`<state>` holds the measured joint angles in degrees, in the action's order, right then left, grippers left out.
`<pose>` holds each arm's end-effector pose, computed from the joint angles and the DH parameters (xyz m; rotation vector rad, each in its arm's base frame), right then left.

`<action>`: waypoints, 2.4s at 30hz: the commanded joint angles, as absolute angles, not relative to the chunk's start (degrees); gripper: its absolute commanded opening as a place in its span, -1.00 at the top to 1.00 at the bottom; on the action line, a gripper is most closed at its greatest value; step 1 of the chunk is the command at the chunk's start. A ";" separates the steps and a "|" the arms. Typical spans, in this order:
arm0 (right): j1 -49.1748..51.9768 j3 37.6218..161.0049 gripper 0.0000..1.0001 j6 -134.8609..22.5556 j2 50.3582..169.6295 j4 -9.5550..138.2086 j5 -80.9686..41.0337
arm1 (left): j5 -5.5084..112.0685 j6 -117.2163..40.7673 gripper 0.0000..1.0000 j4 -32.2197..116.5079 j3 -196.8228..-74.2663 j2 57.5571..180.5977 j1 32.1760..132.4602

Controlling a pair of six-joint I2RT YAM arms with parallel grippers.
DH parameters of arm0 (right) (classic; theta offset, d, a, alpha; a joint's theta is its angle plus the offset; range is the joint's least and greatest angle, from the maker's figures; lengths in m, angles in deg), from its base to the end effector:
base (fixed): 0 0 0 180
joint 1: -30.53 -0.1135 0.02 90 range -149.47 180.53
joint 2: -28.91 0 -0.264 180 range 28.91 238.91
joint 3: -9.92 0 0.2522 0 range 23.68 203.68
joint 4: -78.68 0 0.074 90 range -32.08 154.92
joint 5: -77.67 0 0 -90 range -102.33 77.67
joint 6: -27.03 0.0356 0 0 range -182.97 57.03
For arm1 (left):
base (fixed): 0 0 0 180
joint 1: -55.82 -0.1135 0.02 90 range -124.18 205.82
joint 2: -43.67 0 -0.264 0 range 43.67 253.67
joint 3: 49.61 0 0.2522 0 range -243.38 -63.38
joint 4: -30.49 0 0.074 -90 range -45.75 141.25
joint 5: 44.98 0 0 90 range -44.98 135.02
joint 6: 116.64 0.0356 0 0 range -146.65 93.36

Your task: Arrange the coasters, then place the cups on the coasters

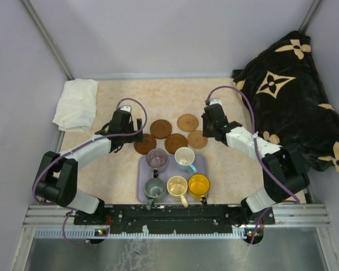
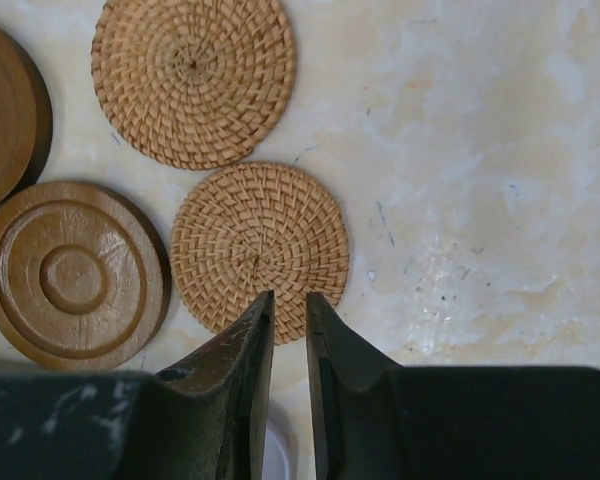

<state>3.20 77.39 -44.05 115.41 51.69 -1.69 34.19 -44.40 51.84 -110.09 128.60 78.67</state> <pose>0.2855 0.1402 0.2163 -0.0846 2.3615 0.1723 0.2811 -0.1112 0.1940 0.0140 2.3553 -0.1224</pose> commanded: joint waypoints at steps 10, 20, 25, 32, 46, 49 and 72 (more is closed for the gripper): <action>0.26 76.20 0.64 -41.49 121.22 57.60 -5.53 | 35.85 -46.51 -0.98 51.58 -109.59 130.41 80.47; -1.33 74.74 0.70 -37.22 125.39 56.97 -3.32 | 34.81 -46.82 -0.98 52.26 -108.64 130.83 80.62; -1.33 74.39 0.71 -36.30 125.24 54.18 0.97 | 34.32 -46.84 -0.98 52.70 -108.84 131.42 80.64; -1.22 75.50 0.72 -34.35 126.77 48.84 8.78 | 34.91 -47.01 -0.98 55.26 -109.47 130.39 80.67; 7.20 82.35 0.73 -32.54 131.10 42.67 13.23 | 33.20 -47.07 -0.98 57.17 -109.98 130.87 80.64; 8.35 84.81 0.72 -33.97 132.04 42.54 13.83 | 33.25 -47.54 -0.98 57.06 -110.64 131.94 80.64; 11.58 95.99 0.58 -39.87 137.22 45.18 12.63 | 22.02 -49.44 -0.99 59.51 -120.57 145.49 78.19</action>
